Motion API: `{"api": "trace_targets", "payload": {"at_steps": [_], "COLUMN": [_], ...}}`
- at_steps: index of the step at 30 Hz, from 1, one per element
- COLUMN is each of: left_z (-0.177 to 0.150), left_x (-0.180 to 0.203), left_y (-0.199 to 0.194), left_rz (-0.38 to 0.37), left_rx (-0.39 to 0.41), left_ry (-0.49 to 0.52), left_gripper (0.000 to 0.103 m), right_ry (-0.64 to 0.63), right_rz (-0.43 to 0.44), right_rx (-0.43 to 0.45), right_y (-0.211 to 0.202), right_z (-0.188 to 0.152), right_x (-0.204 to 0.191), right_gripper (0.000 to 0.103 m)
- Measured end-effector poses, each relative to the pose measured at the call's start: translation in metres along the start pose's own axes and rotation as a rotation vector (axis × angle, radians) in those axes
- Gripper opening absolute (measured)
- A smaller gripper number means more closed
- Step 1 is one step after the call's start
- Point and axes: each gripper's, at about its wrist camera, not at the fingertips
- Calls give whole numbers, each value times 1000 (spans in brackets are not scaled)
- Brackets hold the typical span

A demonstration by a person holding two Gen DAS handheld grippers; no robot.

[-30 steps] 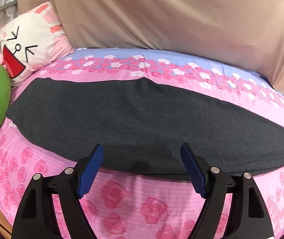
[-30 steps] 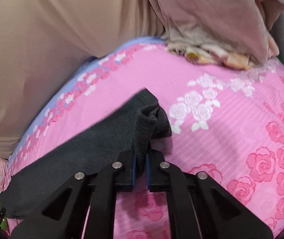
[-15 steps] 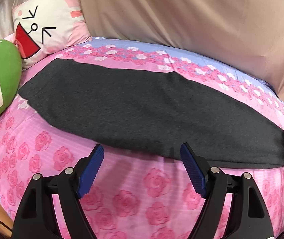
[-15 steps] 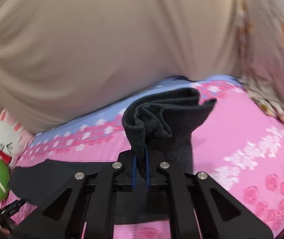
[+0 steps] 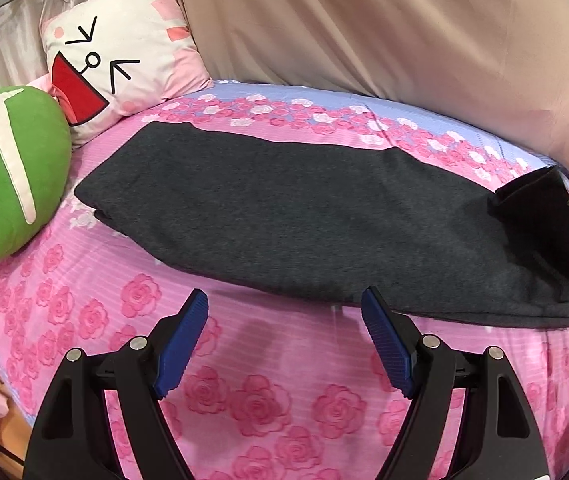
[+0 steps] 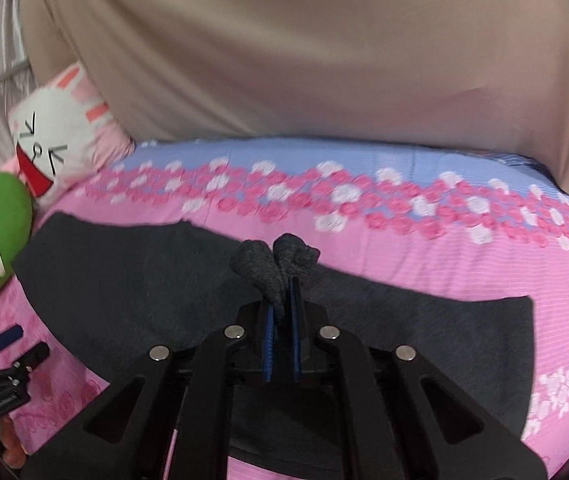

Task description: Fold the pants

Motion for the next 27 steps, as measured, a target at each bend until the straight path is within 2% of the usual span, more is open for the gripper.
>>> {"api": "trace_targets", "payload": {"at_steps": [5, 11, 12, 14, 15, 16, 17, 18, 19, 21, 22, 24, 25, 27], "left_z": [-2, -1, -2, -1, -1, 0, 1, 2, 2, 4, 5, 6, 7, 9], "left_x": [-7, -9, -8, -6, -5, -5, -4, -4, -5, -7, -8, -7, -6, -3], "left_y": [1, 2, 1, 1, 0, 0, -1, -1, -2, -3, -3, -4, -4, -4], "left_rz": [-3, -33, -35, -40, -42, -46, -52, -55, -58, -61, -59, -50, -47, -45], "left_rx": [-3, -15, -15, -14, -14, -15, -16, -19, -21, -21, -19, -13, -8, 0], "left_ry": [6, -6, -7, -11, -15, -19, -24, -28, -34, -49, -53, -62, -66, -72], "left_gripper": [76, 76, 76, 76, 76, 76, 76, 76, 77, 77, 77, 77, 77, 77], "right_ry": [8, 76, 69, 26, 8, -8, -12, -13, -9, 22, 67, 161, 227, 353], "right_rz": [-2, 17, 25, 39, 43, 40, 34, 46, 53, 30, 5, -60, -113, -157], "right_rx": [-20, 72, 60, -21, -62, -105, -122, -106, -71, 8, 54, 95, 87, 34], "right_y": [6, -20, -18, -2, 5, 11, 10, -1, -15, -49, -70, -98, -107, -107], "right_z": [-7, 7, 7, 1, -5, -13, -19, -26, -31, -40, -47, -65, -77, -99], "right_x": [-7, 3, 2, -3, -5, -6, -5, -3, 0, 15, 33, 71, 101, 150], "right_gripper": [6, 6, 9, 12, 19, 37, 47, 62, 67, 86, 90, 91, 91, 91]}}
Point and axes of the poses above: each gripper's, at about its wrist camera, not at the fingertips, and y roughly the way its jaws point, x to its right, z to its top
